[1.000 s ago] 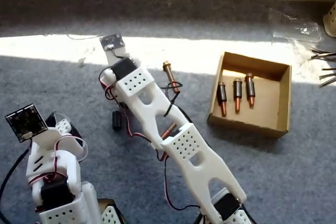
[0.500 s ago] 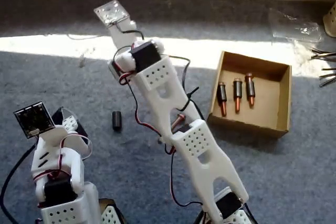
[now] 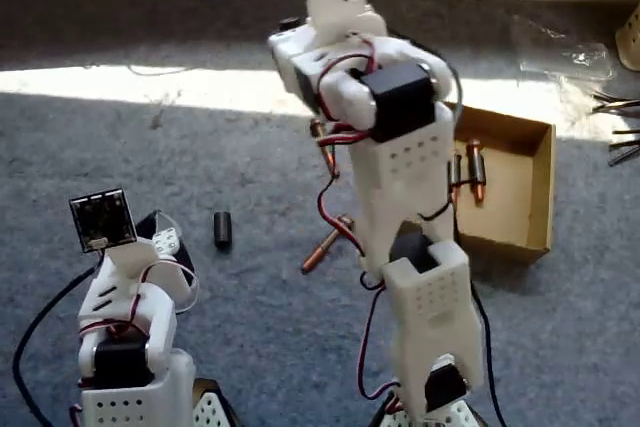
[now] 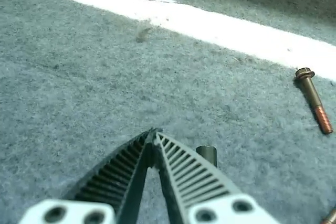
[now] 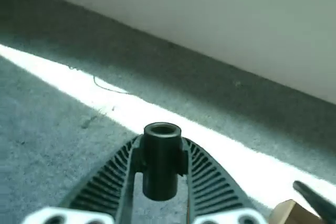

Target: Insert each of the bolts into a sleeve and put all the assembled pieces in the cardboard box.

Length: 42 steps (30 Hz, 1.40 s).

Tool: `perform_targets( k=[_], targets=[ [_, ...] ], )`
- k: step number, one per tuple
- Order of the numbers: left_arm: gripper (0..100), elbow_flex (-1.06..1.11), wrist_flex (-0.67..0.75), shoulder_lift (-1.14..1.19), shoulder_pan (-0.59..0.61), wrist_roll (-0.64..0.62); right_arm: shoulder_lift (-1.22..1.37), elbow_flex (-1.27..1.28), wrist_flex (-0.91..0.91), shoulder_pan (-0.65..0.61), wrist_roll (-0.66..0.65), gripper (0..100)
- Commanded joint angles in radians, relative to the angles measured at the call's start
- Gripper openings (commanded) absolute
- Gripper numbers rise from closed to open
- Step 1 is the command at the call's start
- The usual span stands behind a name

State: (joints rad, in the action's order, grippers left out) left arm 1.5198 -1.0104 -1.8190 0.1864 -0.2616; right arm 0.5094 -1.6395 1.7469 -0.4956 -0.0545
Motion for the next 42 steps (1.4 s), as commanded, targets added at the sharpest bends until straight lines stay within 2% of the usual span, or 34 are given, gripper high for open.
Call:
perform_targets(
  k=[1,8,14,17,22,33,42],
  targets=[
    [1,-0.045,-0.003,-0.005,-0.012,0.021,-0.150,-0.136,0.018,0.074,-0.063,0.4],
    [1,-0.045,-0.003,-0.005,-0.010,0.023,-0.309,-0.136,0.018,0.171,-0.100,0.4],
    [1,-0.036,-0.003,-0.005,-0.016,0.199,-0.452,-0.136,0.018,0.219,-0.101,0.4],
    [1,-0.036,-0.005,-0.005,-0.018,0.222,-0.533,-0.104,0.018,0.262,-0.101,0.4],
    [1,-0.036,-0.005,-0.005,-0.018,0.222,-0.737,0.200,0.016,0.288,-0.164,0.4],
    [1,-0.036,0.000,-0.005,-0.018,0.224,-1.196,0.802,0.013,0.286,-0.172,0.4],
    [1,0.070,0.189,-0.004,-0.018,0.226,-1.369,1.191,-0.018,0.286,-0.164,0.4]
  ],
)
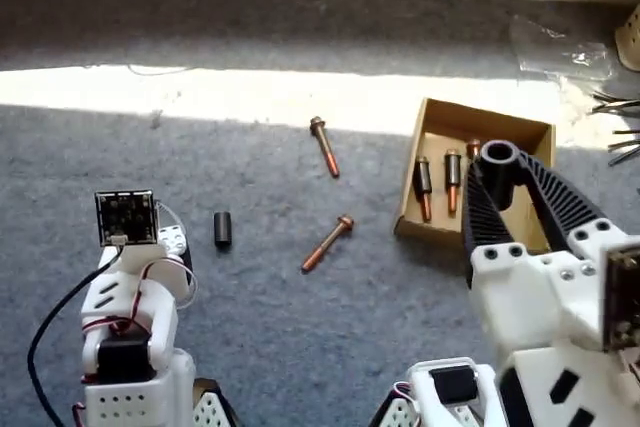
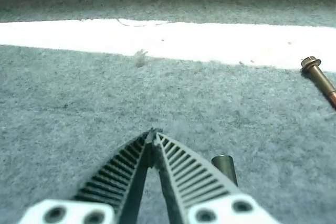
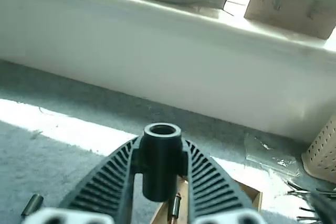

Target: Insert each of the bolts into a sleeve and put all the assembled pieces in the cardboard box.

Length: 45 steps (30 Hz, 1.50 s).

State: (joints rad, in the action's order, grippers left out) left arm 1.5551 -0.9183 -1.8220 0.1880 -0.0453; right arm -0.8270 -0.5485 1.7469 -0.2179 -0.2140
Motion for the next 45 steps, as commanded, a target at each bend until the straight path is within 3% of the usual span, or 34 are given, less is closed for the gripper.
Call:
perform_targets(
  k=[1,12,18,22,25,30,36,45],
  targets=[
    [1,0.051,0.120,-0.001,-0.021,0.009,-0.051,0.150,-0.038,0.007,-0.005,0.4],
    [1,0.061,0.163,-0.002,-0.073,0.005,-0.397,0.786,-0.366,0.007,-0.006,0.4],
    [1,-0.041,0.003,-0.001,-0.079,0.023,-0.552,1.089,-0.498,0.007,-0.006,0.4],
    [1,-0.065,-0.049,0.002,-0.139,0.153,-0.616,1.222,-0.547,0.007,0.000,0.4],
    [1,-0.068,-0.074,0.002,-0.217,0.203,-0.662,1.302,-0.584,0.007,0.086,0.4],
    [1,-0.082,-0.080,0.004,-0.243,0.207,-0.746,1.437,-0.659,-0.001,0.150,0.4],
    [1,-0.168,-0.141,0.005,-0.248,0.207,-0.857,1.615,-0.766,-0.133,0.150,0.4],
    [1,-0.308,-0.218,0.099,-0.311,0.233,-1.017,1.773,-0.809,-0.140,0.157,0.4]
  ],
)
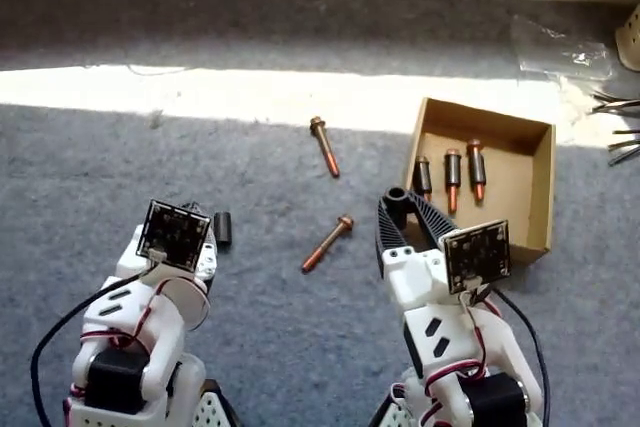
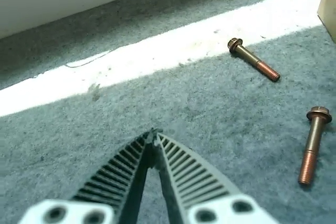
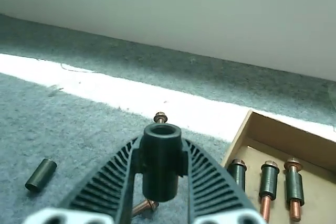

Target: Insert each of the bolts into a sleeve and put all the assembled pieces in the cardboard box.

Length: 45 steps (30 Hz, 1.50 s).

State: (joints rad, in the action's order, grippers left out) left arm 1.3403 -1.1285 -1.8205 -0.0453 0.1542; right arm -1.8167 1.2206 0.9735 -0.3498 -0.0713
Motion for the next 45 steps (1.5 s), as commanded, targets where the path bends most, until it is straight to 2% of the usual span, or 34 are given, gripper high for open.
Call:
perform_targets(
  k=[1,10,17,22,28,36,41,45],
  targets=[
    [1,-0.113,-0.009,0.148,-0.104,0.044,-0.024,0.015,-0.038,-0.008,0.014,0.4],
    [1,-0.461,-0.006,0.723,-0.246,0.051,-0.021,0.213,-0.189,-0.002,0.015,0.4],
    [1,-0.697,-0.012,1.092,-0.334,0.051,-0.021,0.239,-0.199,0.094,0.015,0.4],
    [1,-0.829,-0.012,1.336,-0.390,0.051,-0.021,0.242,-0.199,0.104,0.015,0.4],
    [1,-0.970,-0.032,1.578,-0.417,0.051,-0.021,0.269,-0.197,0.105,0.015,0.4],
    [1,-1.204,-0.164,1.842,-0.440,0.051,-0.021,0.275,-0.197,0.105,0.015,0.4],
    [12,-1.345,-0.224,1.997,-0.440,0.051,-0.021,0.275,-0.197,0.130,0.015,0.4],
    [14,-1.426,-0.232,2.109,-0.437,0.048,-0.021,0.272,-0.197,0.174,0.015,0.4]
  ],
)
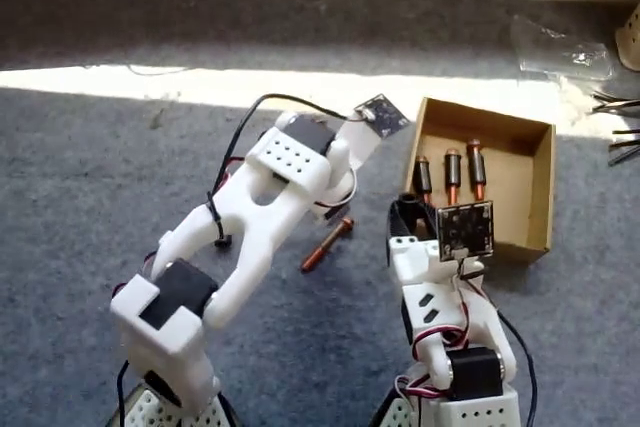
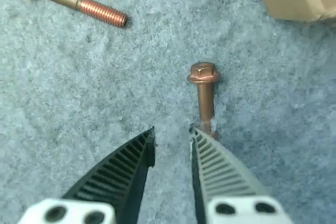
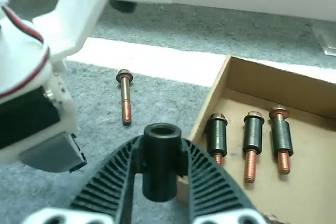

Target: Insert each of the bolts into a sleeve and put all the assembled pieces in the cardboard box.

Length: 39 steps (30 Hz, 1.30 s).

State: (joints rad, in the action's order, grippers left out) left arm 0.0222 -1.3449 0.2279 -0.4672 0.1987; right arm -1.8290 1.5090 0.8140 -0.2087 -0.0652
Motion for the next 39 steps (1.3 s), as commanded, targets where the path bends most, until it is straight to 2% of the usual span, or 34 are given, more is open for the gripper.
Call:
perform_targets(
  k=[1,14,18,36,39],
  targets=[
    [14,-0.124,-0.014,0.087,-0.015,0.003,-0.008,-0.018,-0.038,0.036,0.009,0.4],
    [14,-0.252,-0.011,0.280,-0.022,-0.025,-0.008,-0.022,-0.038,0.036,0.009,0.4],
    [14,-0.259,-0.009,0.291,-0.022,-0.061,-0.008,-0.022,-0.038,0.036,0.008,0.4],
    [14,-0.259,-0.018,0.282,-0.059,-0.061,-0.008,-0.022,-0.036,0.036,0.005,0.4],
    [18,-0.259,-0.031,0.272,-0.059,-0.061,-0.008,-0.022,-0.036,0.036,0.005,0.4]
  ],
)
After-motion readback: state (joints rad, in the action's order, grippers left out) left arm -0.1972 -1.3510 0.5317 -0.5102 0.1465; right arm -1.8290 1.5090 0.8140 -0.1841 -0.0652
